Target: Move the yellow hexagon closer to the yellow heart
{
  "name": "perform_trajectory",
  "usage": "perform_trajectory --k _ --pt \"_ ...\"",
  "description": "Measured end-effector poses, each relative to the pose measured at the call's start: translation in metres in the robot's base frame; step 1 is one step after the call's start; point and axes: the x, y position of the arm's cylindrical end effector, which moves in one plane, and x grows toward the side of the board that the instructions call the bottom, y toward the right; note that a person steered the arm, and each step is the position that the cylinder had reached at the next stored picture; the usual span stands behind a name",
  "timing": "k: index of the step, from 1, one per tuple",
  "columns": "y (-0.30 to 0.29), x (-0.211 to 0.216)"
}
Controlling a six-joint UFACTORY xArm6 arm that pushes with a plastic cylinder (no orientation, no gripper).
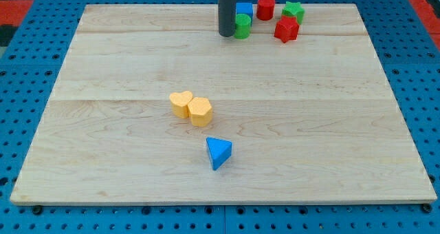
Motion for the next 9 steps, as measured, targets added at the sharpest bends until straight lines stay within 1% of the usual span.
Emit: perform_trajectory --k 2,3,5,7,8,9 --pt "0.003 0.127" --pt "-0.031 0.172" --pt "-0.043 0.206" --pt "-0.052 0.251" --pt "-0.079 0.259" --pt "-0.121 0.263"
